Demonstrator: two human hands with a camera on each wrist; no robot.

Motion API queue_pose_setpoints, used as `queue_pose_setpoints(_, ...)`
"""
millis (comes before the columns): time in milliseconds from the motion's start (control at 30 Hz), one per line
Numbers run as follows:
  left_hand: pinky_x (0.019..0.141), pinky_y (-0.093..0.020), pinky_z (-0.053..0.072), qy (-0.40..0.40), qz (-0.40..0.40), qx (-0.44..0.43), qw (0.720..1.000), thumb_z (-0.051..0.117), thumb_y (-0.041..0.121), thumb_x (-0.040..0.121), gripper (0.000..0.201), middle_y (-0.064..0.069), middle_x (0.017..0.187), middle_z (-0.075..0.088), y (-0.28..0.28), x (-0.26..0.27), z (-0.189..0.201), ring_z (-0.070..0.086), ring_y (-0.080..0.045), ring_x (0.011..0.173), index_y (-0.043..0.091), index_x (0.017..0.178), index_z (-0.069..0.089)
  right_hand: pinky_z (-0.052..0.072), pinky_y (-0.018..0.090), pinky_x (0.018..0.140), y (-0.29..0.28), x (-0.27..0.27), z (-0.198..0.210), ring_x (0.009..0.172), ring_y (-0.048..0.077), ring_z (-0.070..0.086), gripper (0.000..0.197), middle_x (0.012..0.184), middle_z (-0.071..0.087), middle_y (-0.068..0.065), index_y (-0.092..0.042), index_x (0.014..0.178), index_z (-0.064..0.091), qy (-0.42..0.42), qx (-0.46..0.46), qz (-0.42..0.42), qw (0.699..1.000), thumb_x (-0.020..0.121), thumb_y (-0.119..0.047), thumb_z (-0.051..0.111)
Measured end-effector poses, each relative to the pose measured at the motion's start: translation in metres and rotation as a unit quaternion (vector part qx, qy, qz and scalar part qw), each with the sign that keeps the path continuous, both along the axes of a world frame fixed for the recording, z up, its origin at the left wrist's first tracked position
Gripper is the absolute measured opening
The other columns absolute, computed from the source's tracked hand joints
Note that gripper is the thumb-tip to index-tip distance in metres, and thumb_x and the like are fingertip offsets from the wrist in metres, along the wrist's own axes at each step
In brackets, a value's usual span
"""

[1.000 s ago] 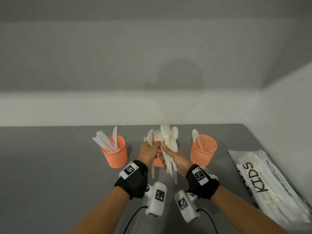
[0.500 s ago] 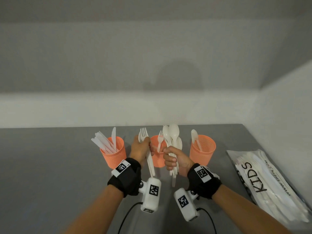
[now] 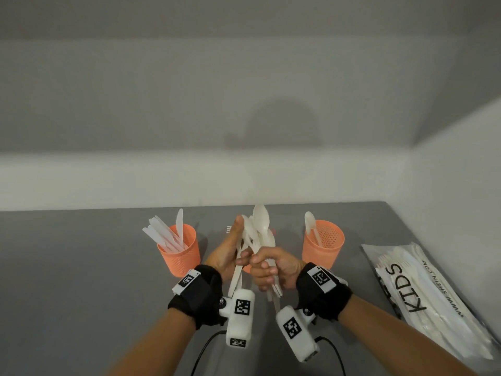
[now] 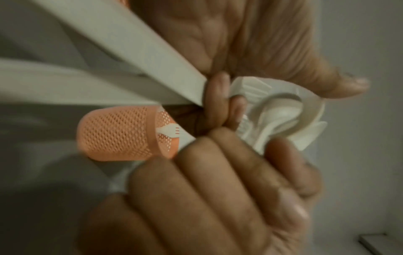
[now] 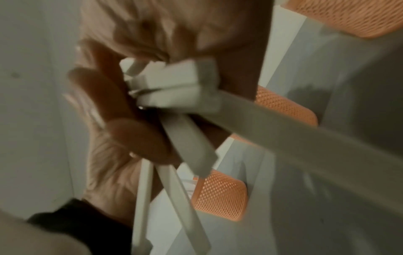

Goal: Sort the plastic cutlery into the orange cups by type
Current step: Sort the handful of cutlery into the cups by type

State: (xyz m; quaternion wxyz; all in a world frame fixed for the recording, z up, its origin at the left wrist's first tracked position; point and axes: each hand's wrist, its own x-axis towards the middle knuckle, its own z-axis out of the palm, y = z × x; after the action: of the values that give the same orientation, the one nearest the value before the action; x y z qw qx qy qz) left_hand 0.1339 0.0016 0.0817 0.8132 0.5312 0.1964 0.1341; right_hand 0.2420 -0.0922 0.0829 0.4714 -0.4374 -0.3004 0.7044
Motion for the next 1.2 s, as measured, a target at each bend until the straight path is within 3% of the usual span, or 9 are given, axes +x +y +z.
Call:
queue_pose_setpoints(167, 0.041, -0.016, 0.026, 0.072, 0.034, 0.131, 0.988, 0.068, 0.042, 0.075, 0.033, 0.005, 0.036, 0.037, -0.009, 0.004, 0.020, 0.030, -0.005, 0.031, 0.017, 0.053, 0.064, 0.039, 0.018, 0.048, 0.001, 0.000, -0.005, 0.034, 0.003, 0.035, 0.026, 0.036, 0.040, -0.010, -0.022, 0.047, 0.051, -0.051, -0.019, 0.040, 0.998, 0.073, -0.023, 0.051)
queue_pose_setpoints(333, 0.054, -0.026, 0.054, 0.109, 0.216, 0.168, 0.956, 0.068, 0.006, 0.077, 0.029, -0.014, 0.083, 0.065, -0.008, 0.026, 0.021, 0.063, -0.018, 0.065, 0.003, 0.103, 0.056, 0.049, 0.024, 0.058, 0.007, 0.001, -0.003, 0.049, 0.011, 0.053, 0.011, 0.056, 0.053, 0.002, -0.011, 0.079, 0.057, -0.186, -0.023, -0.112, 0.976, 0.088, -0.006, 0.053)
queue_pose_setpoints(433, 0.073, -0.039, 0.057, 0.104, 0.300, 0.157, 0.935, 0.073, 0.008, 0.073, 0.038, -0.022, 0.098, 0.063, -0.012, 0.039, 0.015, 0.064, -0.028, 0.081, 0.003, 0.104, 0.051, 0.043, 0.019, 0.046, 0.013, -0.001, -0.003, 0.048, 0.012, 0.048, 0.020, 0.058, 0.048, 0.005, -0.011, 0.075, 0.053, -0.254, -0.011, -0.202, 0.946, 0.080, 0.007, 0.046)
queue_pose_setpoints(533, 0.056, -0.028, 0.054, 0.087, 0.270, 0.148, 0.947, 0.080, 0.026, 0.069, 0.054, -0.020, 0.096, 0.065, -0.014, 0.046, 0.014, 0.066, -0.025, 0.077, 0.000, 0.107, 0.051, 0.031, 0.020, 0.041, 0.009, 0.001, -0.003, 0.039, 0.011, 0.036, 0.019, 0.050, 0.038, 0.003, -0.010, 0.066, 0.047, -0.213, -0.011, -0.237, 0.948, 0.079, 0.003, 0.041)
queue_pose_setpoints(667, 0.038, -0.015, 0.032, 0.098, 0.248, 0.102, 0.958, 0.065, 0.044, 0.081, 0.037, 0.006, 0.047, 0.046, -0.006, 0.042, 0.017, 0.040, -0.006, 0.039, 0.010, 0.069, 0.052, 0.025, 0.016, 0.033, 0.003, 0.015, -0.005, 0.031, 0.004, 0.029, 0.022, 0.043, 0.036, -0.007, -0.017, 0.075, 0.050, -0.112, -0.025, -0.213, 0.970, 0.092, -0.032, 0.051)
queue_pose_setpoints(767, 0.034, -0.015, 0.028, 0.118, 0.258, -0.004, 0.959, 0.057, 0.026, 0.090, 0.029, 0.004, 0.047, 0.041, 0.007, 0.036, 0.011, 0.032, -0.006, 0.037, 0.011, 0.065, 0.050, 0.025, 0.014, 0.032, -0.004, 0.027, -0.004, 0.031, 0.002, 0.029, 0.042, 0.043, 0.036, -0.008, -0.019, 0.075, 0.046, -0.057, -0.032, -0.216, 0.974, 0.089, -0.059, 0.042)
queue_pose_setpoints(833, 0.031, -0.013, 0.029, 0.101, 0.269, -0.089, 0.954, 0.045, 0.012, 0.095, 0.029, 0.004, 0.038, 0.042, 0.009, 0.031, 0.007, 0.033, -0.005, 0.029, 0.008, 0.066, 0.050, 0.024, 0.014, 0.032, -0.009, 0.033, -0.005, 0.031, 0.003, 0.029, 0.044, 0.043, 0.036, -0.008, -0.018, 0.076, 0.045, -0.028, -0.032, -0.237, 0.971, 0.089, -0.060, 0.038)
queue_pose_setpoints(967, 0.039, -0.016, 0.044, 0.086, 0.253, -0.150, 0.952, 0.036, 0.035, 0.100, 0.033, 0.005, 0.037, 0.040, 0.000, 0.027, 0.002, 0.037, -0.006, 0.028, 0.013, 0.082, 0.052, 0.026, 0.015, 0.033, -0.013, 0.042, -0.013, 0.031, 0.004, 0.030, 0.032, 0.044, 0.038, -0.008, -0.017, 0.082, 0.047, -0.014, -0.037, -0.271, 0.962, 0.091, -0.047, 0.047)
queue_pose_setpoints(1200, 0.037, -0.013, 0.033, 0.084, 0.229, 0.116, 0.963, 0.064, 0.013, 0.084, 0.007, 0.001, 0.055, 0.049, -0.014, 0.044, 0.013, 0.040, -0.002, 0.035, 0.008, 0.089, 0.063, 0.031, 0.016, 0.039, -0.019, 0.039, -0.015, 0.035, 0.004, 0.033, 0.019, 0.048, 0.037, -0.007, -0.020, 0.087, 0.054, -0.115, -0.005, -0.243, 0.963, 0.093, -0.039, 0.052)
